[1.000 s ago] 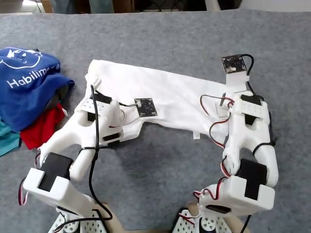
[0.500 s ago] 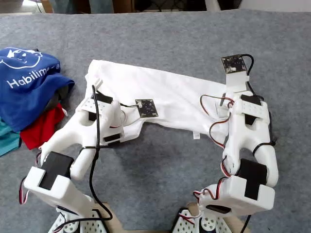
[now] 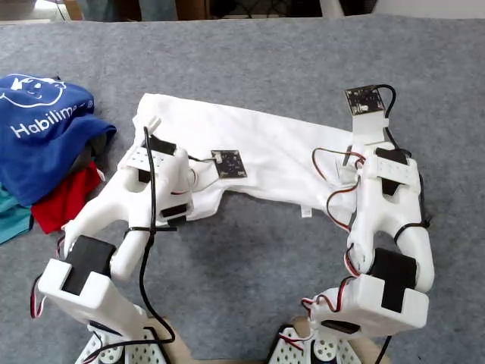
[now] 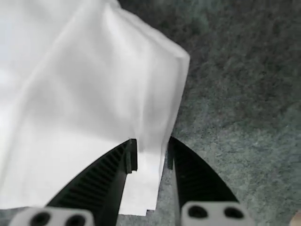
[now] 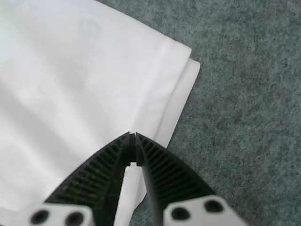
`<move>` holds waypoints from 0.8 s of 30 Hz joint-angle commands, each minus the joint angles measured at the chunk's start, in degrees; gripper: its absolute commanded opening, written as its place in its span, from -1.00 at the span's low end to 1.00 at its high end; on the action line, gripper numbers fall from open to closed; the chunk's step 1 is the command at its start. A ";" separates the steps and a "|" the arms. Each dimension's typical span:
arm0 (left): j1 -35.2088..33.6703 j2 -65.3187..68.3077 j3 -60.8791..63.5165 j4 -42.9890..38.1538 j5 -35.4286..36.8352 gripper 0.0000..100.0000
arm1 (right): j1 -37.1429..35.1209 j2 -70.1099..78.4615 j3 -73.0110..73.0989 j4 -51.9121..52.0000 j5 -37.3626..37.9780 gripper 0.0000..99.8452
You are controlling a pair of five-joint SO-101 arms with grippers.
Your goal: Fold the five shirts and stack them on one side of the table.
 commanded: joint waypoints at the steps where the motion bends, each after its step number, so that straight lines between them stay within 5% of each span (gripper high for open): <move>1: 0.75 -0.53 0.04 -0.88 -0.18 -0.74 | 0.53 -0.75 -0.57 -0.53 -0.26 -0.96; 24: 1.19 -0.53 4.26 -5.98 0.18 -0.85 | 0.53 -0.84 -0.84 0.53 -0.35 -0.96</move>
